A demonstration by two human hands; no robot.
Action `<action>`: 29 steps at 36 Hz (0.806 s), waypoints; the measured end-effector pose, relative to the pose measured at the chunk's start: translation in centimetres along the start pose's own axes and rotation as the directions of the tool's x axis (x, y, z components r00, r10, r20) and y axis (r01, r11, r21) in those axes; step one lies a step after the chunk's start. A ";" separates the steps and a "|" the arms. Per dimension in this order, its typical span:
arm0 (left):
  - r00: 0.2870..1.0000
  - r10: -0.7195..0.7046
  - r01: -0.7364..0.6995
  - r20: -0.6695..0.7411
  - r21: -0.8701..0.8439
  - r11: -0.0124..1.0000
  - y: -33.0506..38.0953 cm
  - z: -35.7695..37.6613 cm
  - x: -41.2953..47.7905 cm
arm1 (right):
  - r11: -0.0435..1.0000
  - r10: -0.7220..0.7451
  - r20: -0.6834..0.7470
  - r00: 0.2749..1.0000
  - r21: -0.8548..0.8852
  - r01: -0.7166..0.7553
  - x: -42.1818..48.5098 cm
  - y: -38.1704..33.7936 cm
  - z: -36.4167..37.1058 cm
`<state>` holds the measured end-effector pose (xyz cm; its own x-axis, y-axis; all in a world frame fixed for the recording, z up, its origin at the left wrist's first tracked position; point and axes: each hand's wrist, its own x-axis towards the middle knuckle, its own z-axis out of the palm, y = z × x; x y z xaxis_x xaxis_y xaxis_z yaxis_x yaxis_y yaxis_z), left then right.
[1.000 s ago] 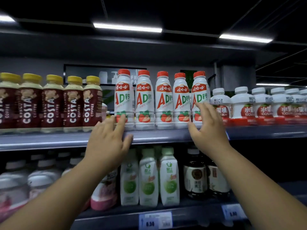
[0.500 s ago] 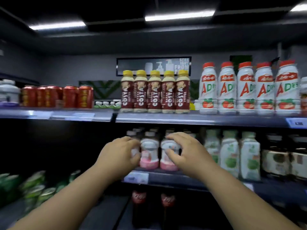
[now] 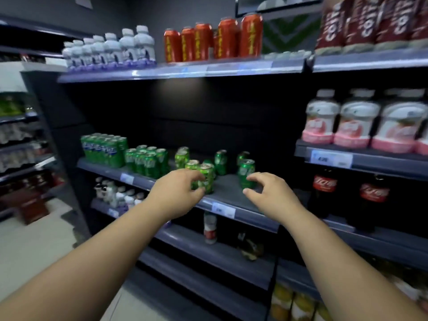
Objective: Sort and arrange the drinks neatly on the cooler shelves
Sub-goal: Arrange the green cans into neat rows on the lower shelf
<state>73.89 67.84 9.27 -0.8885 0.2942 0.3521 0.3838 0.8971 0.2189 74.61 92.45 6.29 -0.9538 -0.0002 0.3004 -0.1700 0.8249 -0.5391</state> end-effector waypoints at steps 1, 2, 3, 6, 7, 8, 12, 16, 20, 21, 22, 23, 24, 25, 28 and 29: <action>1.000 -0.014 0.014 0.027 0.001 1.000 -0.9 0.5 -0.1 | 1.000 0.012 0.020 1.000 0.009 -0.012 0.4 0.0 1.1; 0.998 -0.024 0.023 0.052 0.004 1.000 -1.8 1.1 0.0 | 1.000 0.021 0.035 0.999 0.017 -0.022 0.8 0.0 2.2; 0.997 -0.032 0.031 0.075 0.006 0.999 -2.6 1.7 0.1 | 0.999 0.029 0.048 0.998 0.023 -0.030 1.3 -0.1 3.1; 0.990 -0.060 0.061 0.129 -0.009 0.998 -4.7 3.6 0.9 | 0.998 0.045 0.078 0.996 0.038 -0.048 3.1 -0.1 5.8; 0.988 -0.066 0.068 0.141 -0.010 0.998 -5.3 4.2 1.4 | 0.998 0.044 0.089 0.995 0.039 -0.047 3.8 -0.1 6.7; 0.986 -0.070 0.072 0.152 -0.005 0.997 -5.9 4.8 2.0 | 0.998 0.041 0.100 0.994 0.039 -0.045 4.6 0.0 7.4; 0.980 -0.085 0.086 0.178 0.007 0.996 -8.3 7.0 4.8 | 0.997 0.041 0.142 0.989 0.053 -0.049 8.5 0.4 10.3; 0.973 -0.110 0.111 0.204 0.007 0.994 -10.6 8.9 8.2 | 0.995 0.029 0.172 0.985 0.089 -0.045 12.6 0.6 12.7; 0.967 -0.130 0.129 0.221 0.018 0.991 -13.2 10.5 11.7 | 0.993 0.019 0.160 0.987 0.116 -0.038 16.7 0.7 14.4; 0.967 -0.132 0.130 0.219 0.023 0.991 -13.8 10.9 12.5 | 0.992 0.019 0.157 0.987 0.117 -0.038 17.5 0.8 14.7; 0.968 -0.133 0.130 0.213 0.029 0.991 -14.5 11.2 13.3 | 0.993 0.021 0.150 0.989 0.114 -0.038 18.4 0.8 14.9; 0.971 -0.134 0.131 0.200 0.028 0.991 -15.1 11.5 14.0 | 0.993 0.021 0.134 0.991 0.109 -0.036 19.2 0.8 15.2; 0.972 -0.138 0.137 0.190 0.020 0.990 -15.7 11.7 14.7 | 0.993 0.017 0.106 0.994 0.110 -0.029 19.9 0.7 15.4; 0.973 -0.138 0.139 0.184 0.007 0.990 -16.4 12.0 15.4 | 0.993 0.011 0.069 0.998 0.119 -0.019 20.6 0.6 15.6; 0.974 -0.116 0.124 0.192 -0.029 0.992 -18.2 12.8 17.6 | 0.992 -0.023 -0.025 0.999 0.122 0.026 22.3 -0.2 15.8; 0.976 -0.101 0.113 0.191 -0.048 0.992 -18.7 13.1 18.3 | 0.993 -0.025 -0.028 0.999 0.112 0.028 22.8 -0.4 15.9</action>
<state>47.14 60.74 -0.31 -0.9545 0.2593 0.1473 0.2930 0.9076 0.3008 49.02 83.16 0.85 -0.9420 -0.0056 0.3357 -0.2237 0.7560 -0.6152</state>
